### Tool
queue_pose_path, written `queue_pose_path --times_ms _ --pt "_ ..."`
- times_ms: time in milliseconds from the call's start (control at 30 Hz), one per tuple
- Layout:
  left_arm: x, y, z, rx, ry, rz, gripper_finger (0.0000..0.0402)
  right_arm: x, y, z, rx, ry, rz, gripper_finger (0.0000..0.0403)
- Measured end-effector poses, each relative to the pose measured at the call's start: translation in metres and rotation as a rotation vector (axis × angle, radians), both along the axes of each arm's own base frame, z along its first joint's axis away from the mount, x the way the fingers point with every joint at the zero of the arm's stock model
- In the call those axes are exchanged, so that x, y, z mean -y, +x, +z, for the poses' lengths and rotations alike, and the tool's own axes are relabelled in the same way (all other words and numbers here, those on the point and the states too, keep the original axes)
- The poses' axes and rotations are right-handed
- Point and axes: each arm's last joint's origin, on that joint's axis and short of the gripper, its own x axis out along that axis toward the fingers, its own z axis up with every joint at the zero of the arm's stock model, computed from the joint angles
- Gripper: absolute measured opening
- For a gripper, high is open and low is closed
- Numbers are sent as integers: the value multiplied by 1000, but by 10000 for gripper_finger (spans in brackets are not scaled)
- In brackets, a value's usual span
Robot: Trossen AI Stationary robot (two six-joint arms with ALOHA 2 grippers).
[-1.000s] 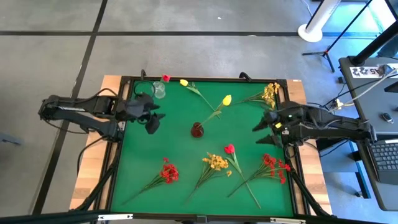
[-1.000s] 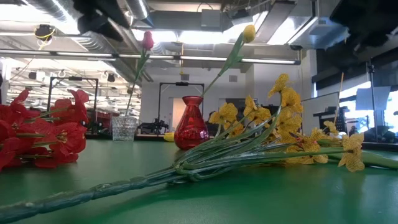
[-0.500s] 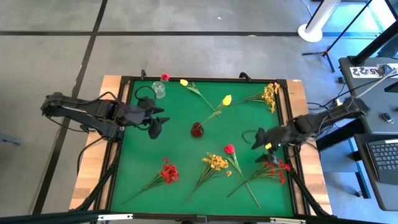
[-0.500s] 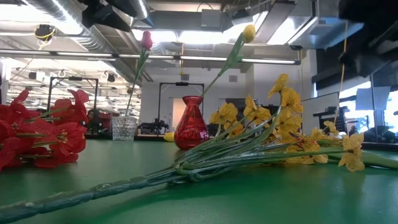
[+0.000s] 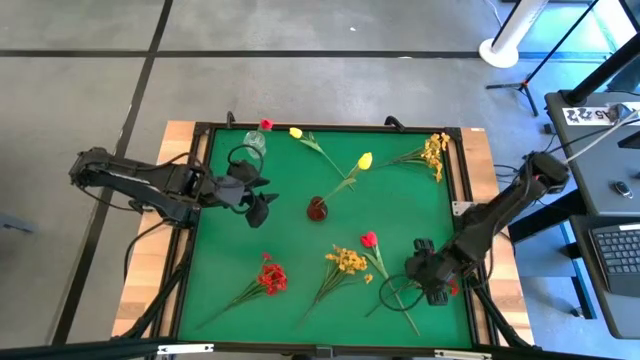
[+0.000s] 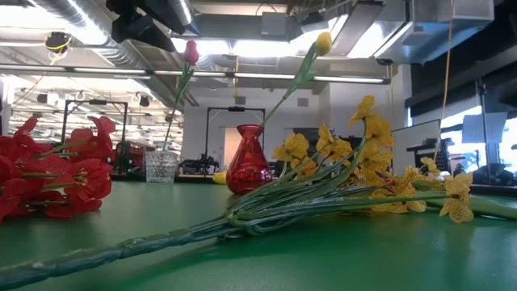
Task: Sort flowers into vase by color
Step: Put the right red flowers into the transparent flower vase
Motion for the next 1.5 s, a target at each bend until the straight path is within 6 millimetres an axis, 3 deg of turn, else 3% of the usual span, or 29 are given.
queue_pose_path --times_ms 400,500,633,800,967,1233,1500 --pt "17 1 1 39 -30 -68 234 -6 4 -24 -123 -65 -39 229" --pt "21 2 3 60 -34 -87 234 -3 1 -23 -152 -98 -41 196" --pt "27 2 4 78 -35 -116 234 -2 1 -12 -183 -161 -69 118" --pt "29 2 6 96 -36 -125 234 -7 8 14 -166 -192 -76 13" --pt "33 7 14 184 -53 -163 234 -11 16 52 -83 -242 -93 25" --pt "49 31 32 419 -33 -419 234 -10 23 122 87 -342 -99 11" --pt "58 75 13 378 28 -547 234 -2 40 166 307 -394 -51 6"
